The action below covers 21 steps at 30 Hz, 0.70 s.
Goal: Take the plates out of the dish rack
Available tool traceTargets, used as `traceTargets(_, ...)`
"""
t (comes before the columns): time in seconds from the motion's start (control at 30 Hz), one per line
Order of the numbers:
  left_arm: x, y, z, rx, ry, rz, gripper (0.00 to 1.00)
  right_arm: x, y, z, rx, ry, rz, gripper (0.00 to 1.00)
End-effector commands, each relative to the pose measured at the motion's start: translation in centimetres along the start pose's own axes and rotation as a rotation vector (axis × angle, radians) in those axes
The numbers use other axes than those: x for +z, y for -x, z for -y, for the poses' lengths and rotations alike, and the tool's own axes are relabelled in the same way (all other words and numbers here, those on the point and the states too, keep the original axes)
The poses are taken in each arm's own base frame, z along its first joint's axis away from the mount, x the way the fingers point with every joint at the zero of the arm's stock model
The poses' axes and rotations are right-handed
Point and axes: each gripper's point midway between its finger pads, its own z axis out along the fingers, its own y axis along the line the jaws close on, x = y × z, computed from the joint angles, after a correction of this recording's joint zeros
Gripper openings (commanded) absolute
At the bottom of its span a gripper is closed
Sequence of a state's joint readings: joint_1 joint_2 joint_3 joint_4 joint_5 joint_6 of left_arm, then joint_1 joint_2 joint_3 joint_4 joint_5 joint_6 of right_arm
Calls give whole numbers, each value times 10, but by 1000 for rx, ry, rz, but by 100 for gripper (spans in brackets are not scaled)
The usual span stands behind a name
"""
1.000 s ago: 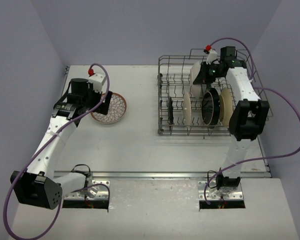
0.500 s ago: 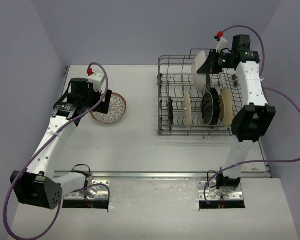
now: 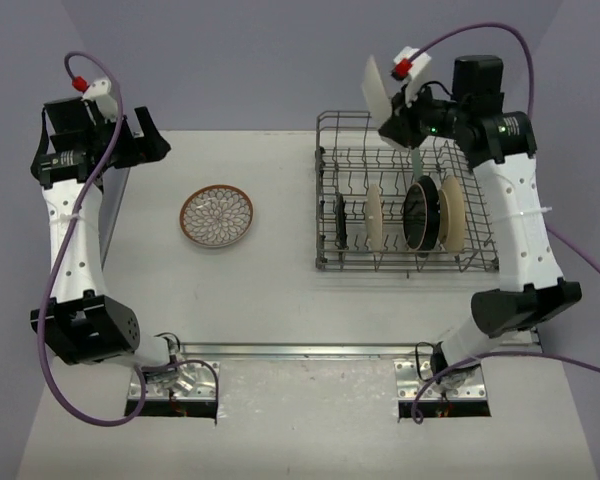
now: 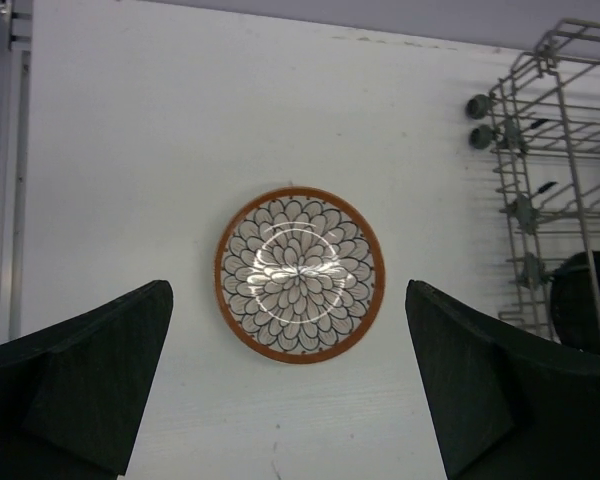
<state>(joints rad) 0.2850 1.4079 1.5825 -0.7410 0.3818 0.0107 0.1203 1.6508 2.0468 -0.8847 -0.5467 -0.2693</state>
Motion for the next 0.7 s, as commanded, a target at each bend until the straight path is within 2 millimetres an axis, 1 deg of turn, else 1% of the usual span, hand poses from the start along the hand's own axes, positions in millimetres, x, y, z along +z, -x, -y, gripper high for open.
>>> traceTargets(0.0, -32, 29, 53, 7, -233, 38, 100, -13, 69, -95, -645, 5, 174, 0)
traceTargets(0.03, -36, 32, 58, 21, -253, 45, 100, -6, 62, -116, -704, 37, 159, 0)
traceTargets(0.07, -39, 31, 61, 36, -272, 43, 100, -4, 57, -117, -766, 14, 132, 0)
traceTargets(0.1, -43, 29, 66, 62, -303, 38, 99, 3, 52, -143, -880, 41, 120, 0)
traceTargets(0.13, -48, 24, 75, 80, -356, 23, 98, 8, 36, -149, -958, 17, 71, 0)
traceTargets(0.17, -53, 19, 82, 84, -400, 7, 97, 8, 41, -171, -1071, 17, 111, 0)
traceTargets(0.2, -57, 15, 86, 99, -425, -1, 96, 19, 29, -184, -1143, 22, 99, 0)
traceTargets(0.23, -61, 11, 91, 132, -452, -5, 94, 25, 15, -198, -1229, 2, 95, 0)
traceTargets(0.3, -65, 1, 94, 184, -479, -26, 92, 35, -18, -207, -1385, -11, 40, 0)
traceTargets(0.33, -67, -7, 96, 229, -483, -48, 89, 42, -27, -223, -1491, -23, 66, 0)
traceTargets(0.37, -68, -16, 98, 255, -480, -79, 86, 45, -23, -229, -1541, -66, 84, 0)
traceTargets(0.4, -69, -22, 101, 299, -475, -95, 84, 50, -25, -233, -1574, -93, 79, 0)
traceTargets(0.43, -70, -27, 104, 341, -469, -101, 82, 56, -31, -235, -1596, -112, 65, 0)
traceTargets(0.47, -67, -37, 108, 366, -462, -126, 82, 61, -27, -237, -1613, -159, 68, 0)
traceTargets(0.53, -67, -50, 116, 394, -464, -147, 81, 73, -29, -240, -1643, -213, 70, 0)
traceTargets(0.57, -63, -66, 123, 405, -476, -181, 81, 74, -20, -240, -1655, -286, 96, 0)
traceTargets(0.67, -53, -87, 118, 381, -462, -226, 79, 83, -27, -240, -1630, -335, 70, 0)
